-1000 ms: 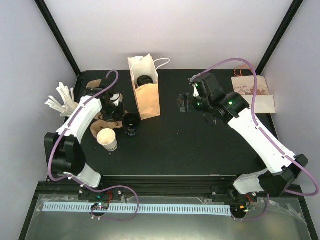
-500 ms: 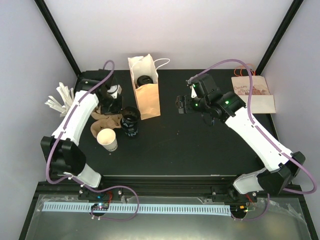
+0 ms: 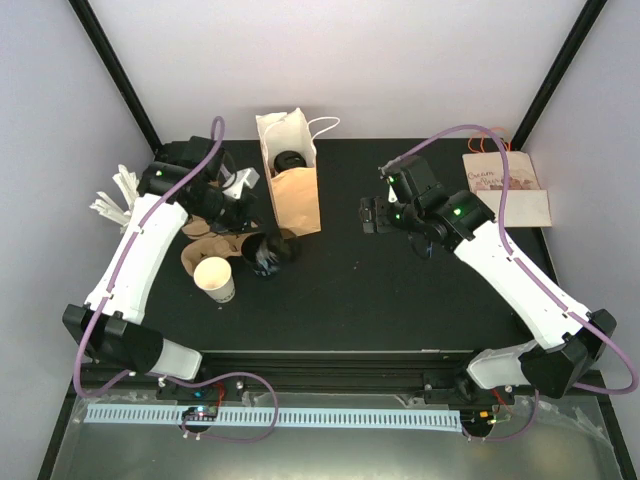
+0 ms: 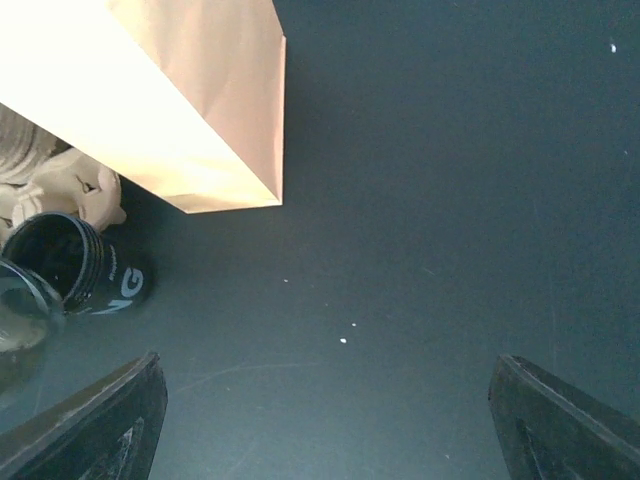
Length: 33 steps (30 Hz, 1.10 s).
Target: Pack the takeout coffee
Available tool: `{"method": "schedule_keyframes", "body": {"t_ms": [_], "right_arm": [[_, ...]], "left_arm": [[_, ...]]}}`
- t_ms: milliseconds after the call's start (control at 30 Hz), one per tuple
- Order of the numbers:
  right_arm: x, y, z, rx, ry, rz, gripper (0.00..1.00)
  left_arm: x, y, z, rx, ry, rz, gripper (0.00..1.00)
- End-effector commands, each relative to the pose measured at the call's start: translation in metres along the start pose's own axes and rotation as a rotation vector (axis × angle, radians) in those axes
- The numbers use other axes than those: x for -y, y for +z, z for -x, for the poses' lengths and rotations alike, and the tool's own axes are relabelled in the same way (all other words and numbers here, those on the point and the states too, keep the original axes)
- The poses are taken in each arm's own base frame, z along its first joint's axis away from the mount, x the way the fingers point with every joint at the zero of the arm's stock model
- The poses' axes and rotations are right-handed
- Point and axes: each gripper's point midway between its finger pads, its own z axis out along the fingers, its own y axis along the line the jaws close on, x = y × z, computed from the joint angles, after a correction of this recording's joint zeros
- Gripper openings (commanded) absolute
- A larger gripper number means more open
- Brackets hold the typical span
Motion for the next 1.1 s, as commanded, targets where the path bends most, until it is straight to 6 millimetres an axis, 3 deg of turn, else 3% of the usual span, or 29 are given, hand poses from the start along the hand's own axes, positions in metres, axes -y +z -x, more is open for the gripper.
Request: {"method": "schedule_keyframes", "body": {"t_ms": [0,100,300,467,633,700,800,933,1000,1067], "right_arm": [[0.015,-0.007,-0.008,0.008,0.037,-0.044,0.90],[0.022,-0.010,-0.015,0.011,0.058,-0.065,0.90],[0.037,-0.011,-0.032,-0.010,0.092,-0.117,0.90],[0.039,-0.002,-0.057,-0.076,0.065,-0.099,0.89],[0.062,0.007,-0.102,-0.289,0.060,-0.142,0.84],[0.062,0.008,-0.114,-0.335,0.061,-0.095,0.84],[0.061,0.012,-0.135,-0.392,0.079,-0.062,0.87],[0.057,0.018,-0.155,-0.455,0.138,-0.035,0.87],[0.058,0.017,-0.161,-0.477,0.169,-0.044,0.88],[0.054,0.012,-0.165,-0.493,0.180,-0.018,0.88]], "left_arm": [[0.052,-0.003,-0.021,-0.043,0.091,-0.204,0.01],[0.086,0.003,-0.026,-0.058,0.149,-0.318,0.02],[0.141,0.034,-0.036,-0.134,0.228,-0.442,0.02],[0.134,0.044,-0.022,-0.095,0.226,-0.311,0.02],[0.123,0.056,-0.040,-0.157,0.308,-0.277,0.08],[0.121,0.065,-0.056,-0.211,0.362,-0.268,0.18],[0.125,0.077,-0.084,-0.284,0.459,-0.268,0.51],[0.136,0.088,-0.116,-0.314,0.614,-0.277,0.85],[0.142,0.093,-0.133,-0.322,0.684,-0.288,0.97],[0.148,0.098,-0.148,-0.303,0.771,-0.306,0.99]]}}
